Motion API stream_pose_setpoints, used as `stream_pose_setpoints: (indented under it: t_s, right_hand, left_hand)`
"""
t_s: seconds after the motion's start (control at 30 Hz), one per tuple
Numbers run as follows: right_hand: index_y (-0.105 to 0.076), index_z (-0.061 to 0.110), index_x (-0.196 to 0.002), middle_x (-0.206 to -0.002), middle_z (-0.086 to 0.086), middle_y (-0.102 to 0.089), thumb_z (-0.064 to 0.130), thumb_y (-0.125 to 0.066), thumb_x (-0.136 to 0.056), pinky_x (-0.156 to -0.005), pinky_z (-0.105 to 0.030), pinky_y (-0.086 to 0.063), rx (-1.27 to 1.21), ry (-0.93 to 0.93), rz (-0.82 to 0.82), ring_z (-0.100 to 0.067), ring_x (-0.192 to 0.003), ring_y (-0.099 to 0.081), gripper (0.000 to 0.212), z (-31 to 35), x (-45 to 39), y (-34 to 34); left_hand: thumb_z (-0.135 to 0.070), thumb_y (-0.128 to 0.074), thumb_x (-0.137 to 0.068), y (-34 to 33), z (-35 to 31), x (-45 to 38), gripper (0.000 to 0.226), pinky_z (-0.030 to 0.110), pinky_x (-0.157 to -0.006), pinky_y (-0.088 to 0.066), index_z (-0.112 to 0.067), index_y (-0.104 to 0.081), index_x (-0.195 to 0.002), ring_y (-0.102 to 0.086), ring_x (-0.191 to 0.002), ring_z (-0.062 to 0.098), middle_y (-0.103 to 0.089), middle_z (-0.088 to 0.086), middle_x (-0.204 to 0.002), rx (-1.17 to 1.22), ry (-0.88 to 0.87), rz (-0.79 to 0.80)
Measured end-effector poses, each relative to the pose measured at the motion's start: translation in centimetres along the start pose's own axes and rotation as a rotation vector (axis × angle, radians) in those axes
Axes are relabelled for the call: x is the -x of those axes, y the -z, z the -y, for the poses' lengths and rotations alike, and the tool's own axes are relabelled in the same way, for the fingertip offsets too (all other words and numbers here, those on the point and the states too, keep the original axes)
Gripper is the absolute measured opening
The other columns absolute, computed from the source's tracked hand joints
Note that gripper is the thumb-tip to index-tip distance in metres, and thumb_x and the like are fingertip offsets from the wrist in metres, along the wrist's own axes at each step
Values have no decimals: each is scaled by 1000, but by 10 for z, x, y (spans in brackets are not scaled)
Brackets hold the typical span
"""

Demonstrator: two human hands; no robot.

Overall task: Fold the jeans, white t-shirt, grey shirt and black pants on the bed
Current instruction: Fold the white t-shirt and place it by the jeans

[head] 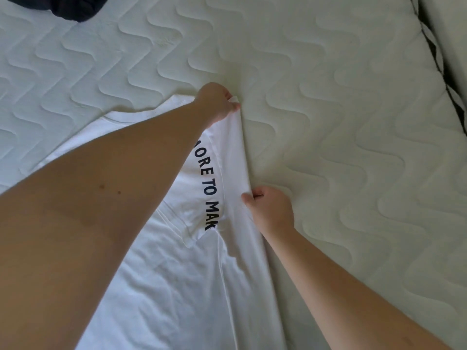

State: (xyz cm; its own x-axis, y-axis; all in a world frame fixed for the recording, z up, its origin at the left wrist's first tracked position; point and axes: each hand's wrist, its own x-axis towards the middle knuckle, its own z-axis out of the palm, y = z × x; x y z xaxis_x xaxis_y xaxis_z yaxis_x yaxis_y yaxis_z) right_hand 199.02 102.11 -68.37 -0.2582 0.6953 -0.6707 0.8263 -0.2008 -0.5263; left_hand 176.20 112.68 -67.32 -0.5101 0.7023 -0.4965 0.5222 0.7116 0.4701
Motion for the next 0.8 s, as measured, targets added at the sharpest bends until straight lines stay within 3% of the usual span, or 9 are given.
stream_pose_setpoints:
  t_s: [0.1, 0.27, 0.43, 0.5, 0.7, 0.8]
  right_hand:
    - [-69, 23, -78, -65, 9, -62, 43, -58, -91, -60, -26, -42, 63, -6, -74, -16, -69, -63, 26, 1, -2, 1]
    - [-66, 22, -88, -84, 2, -67, 51, -57, -91, -62, -28, -37, 253, 79, -214, -21, -82, -62, 31, -4, 2, 8]
    - [-63, 10, -107, -92, -5, -65, 18, -60, -93, -76, -39, -45, 217, 474, -359, -28, -86, -60, 16, -3, 10, 3]
    - [-65, 9, -114, -100, -7, -66, 8, -59, -91, -82, -42, -46, 279, 599, -388, -30, -91, -61, 24, -5, 19, -4]
    - [-52, 7, -139, -136, -6, -57, 13, -40, -95, -107, -35, -39, 444, 782, -187, -24, -126, -53, 45, -27, 57, -29]
    - [-45, 6, -145, -147, -8, -48, 7, -50, -92, -113, -37, -35, 592, 769, -66, -26, -135, -46, 53, -39, 73, -42]
  left_hand:
    - [-31, -71, -87, -9, 6, 5, 19, 24, -61, -37, -16, -63, -95, -53, -80, 17, -54, -5, -77, 18, -58, -103]
    - [-23, -70, -88, -12, 9, 25, 38, 33, -88, -45, -17, -56, -123, -55, -102, 21, -58, 4, -110, -5, -259, -260]
    - [-8, -50, -93, -20, 33, 77, 38, 37, -101, -36, -15, -55, -131, -51, -120, 27, -55, 6, -129, -153, -368, -387]
    - [1, -46, -90, -30, 52, 111, 44, 38, -105, -36, -11, -56, -132, -49, -125, 28, -55, 8, -132, -139, -372, -404]
    - [1, -47, -93, -75, 114, 213, 50, 46, -114, -32, -6, -47, -142, -39, -141, 29, -47, 11, -147, -162, -219, -426]
    - [-16, -47, -98, -93, 144, 249, 48, 45, -116, -31, -10, -45, -145, -36, -143, 28, -43, 11, -151, -242, -214, -366]
